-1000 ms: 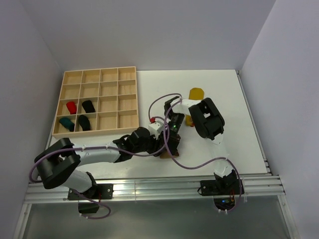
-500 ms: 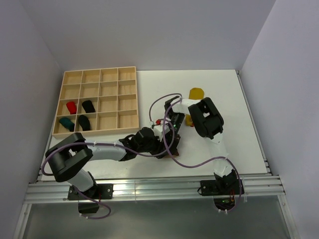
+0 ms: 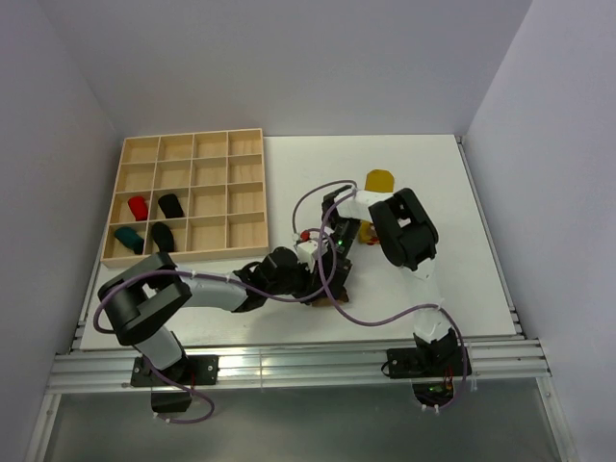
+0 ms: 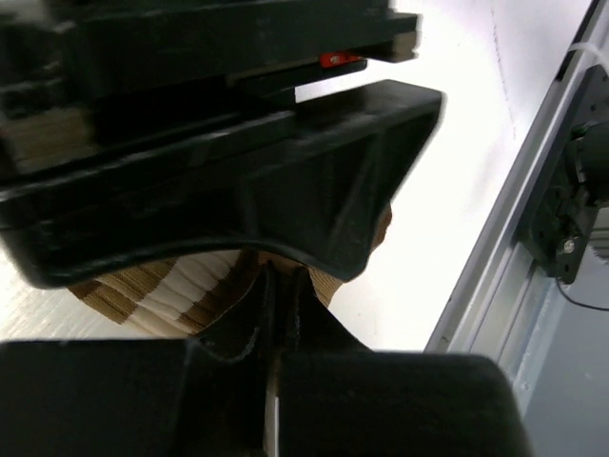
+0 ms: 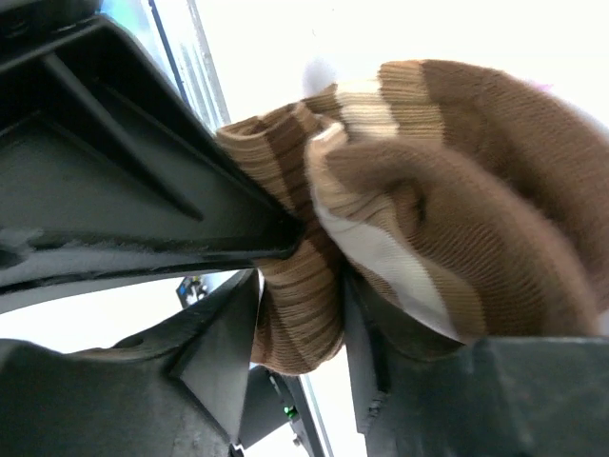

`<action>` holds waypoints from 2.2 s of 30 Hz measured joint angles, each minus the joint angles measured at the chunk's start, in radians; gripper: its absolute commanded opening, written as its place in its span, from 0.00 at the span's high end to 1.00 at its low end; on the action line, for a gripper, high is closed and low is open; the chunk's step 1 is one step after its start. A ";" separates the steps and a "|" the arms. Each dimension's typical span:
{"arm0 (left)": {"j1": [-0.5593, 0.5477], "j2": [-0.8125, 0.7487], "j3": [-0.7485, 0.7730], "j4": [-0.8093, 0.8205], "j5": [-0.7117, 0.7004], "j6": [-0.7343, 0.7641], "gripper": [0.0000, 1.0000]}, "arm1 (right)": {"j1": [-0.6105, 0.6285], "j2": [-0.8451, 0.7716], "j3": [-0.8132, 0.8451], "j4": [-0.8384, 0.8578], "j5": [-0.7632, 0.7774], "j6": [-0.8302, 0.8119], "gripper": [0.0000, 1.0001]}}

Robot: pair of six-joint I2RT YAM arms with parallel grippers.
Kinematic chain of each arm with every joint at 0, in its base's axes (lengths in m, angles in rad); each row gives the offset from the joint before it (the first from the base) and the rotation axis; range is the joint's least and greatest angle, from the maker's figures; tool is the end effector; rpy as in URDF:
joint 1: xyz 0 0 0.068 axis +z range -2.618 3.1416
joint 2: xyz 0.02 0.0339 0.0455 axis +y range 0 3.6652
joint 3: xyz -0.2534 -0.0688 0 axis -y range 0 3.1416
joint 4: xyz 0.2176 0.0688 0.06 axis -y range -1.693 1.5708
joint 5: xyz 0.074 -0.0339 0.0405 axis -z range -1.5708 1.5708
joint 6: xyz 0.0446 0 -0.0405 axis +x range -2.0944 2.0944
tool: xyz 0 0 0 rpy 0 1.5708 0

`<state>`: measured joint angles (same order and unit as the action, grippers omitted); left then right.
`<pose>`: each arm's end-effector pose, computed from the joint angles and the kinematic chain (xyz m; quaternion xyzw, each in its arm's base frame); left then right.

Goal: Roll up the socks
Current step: Roll the sock at the center of the board.

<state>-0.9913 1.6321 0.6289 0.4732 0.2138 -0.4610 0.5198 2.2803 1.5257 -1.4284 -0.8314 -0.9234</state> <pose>0.1589 -0.2600 0.1558 0.2773 0.8186 -0.3975 0.3082 0.2656 0.1900 0.1153 0.4849 -0.7353 -0.4325 0.1929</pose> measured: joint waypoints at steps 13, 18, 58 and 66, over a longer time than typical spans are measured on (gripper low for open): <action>0.078 0.055 -0.083 0.210 0.116 -0.164 1.00 | -0.085 -0.260 -0.165 0.278 0.042 0.099 0.41; 0.129 0.099 -0.083 0.260 0.198 -0.245 1.00 | -0.165 -0.387 -0.236 0.371 0.051 0.124 0.41; 0.325 0.264 0.073 0.025 0.594 -0.525 1.00 | 0.375 -1.083 -0.972 1.207 0.537 0.108 0.29; 0.326 0.266 0.074 0.011 0.610 -0.524 1.00 | 0.402 -0.964 -0.955 1.248 0.587 0.102 0.41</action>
<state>-0.6651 1.8977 0.7025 0.4839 0.8242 -0.9848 0.9215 1.3159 0.5709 -0.1802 -0.2440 -0.8211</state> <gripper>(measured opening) 0.043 0.627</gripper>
